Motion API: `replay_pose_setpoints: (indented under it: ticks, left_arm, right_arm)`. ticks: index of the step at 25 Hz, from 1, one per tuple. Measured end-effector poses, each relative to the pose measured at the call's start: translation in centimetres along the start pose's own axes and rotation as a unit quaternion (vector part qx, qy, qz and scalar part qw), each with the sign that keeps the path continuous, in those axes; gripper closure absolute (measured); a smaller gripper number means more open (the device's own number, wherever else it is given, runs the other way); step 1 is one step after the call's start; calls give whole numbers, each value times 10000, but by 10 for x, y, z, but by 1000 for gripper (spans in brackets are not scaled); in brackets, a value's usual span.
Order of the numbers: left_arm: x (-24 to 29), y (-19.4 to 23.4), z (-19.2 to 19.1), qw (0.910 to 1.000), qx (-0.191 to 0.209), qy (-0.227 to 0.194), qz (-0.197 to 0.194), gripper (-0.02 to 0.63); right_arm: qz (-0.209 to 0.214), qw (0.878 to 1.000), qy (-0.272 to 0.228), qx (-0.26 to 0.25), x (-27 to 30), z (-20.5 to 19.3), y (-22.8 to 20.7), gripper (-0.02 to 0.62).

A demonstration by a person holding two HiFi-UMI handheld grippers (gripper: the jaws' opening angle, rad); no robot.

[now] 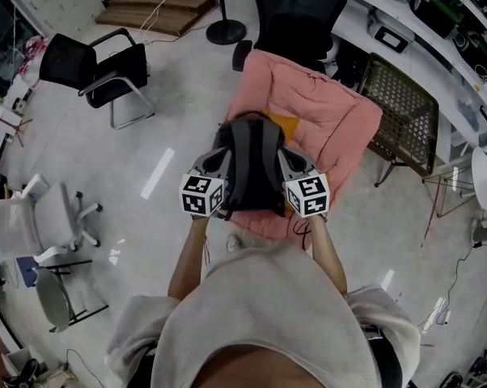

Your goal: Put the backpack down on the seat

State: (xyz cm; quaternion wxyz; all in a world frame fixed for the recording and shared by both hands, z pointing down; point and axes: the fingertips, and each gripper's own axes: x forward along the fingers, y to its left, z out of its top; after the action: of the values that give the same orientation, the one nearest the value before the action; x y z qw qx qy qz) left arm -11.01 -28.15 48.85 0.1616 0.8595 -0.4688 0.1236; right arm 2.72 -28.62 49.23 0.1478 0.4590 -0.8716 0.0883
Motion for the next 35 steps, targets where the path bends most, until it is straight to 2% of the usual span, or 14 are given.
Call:
replay_pose_setpoints:
  ticks: [13,35]
  left_arm:
    - [-14,14,42,9988,275,-383,118,594]
    - [-7,6,39,9991,216,-371,-19,594]
  right_arm:
    - [-156,9994,-289,-117,-3,32,-8,598]
    - [-154,9997,-161,28,-4,21,-5,598]
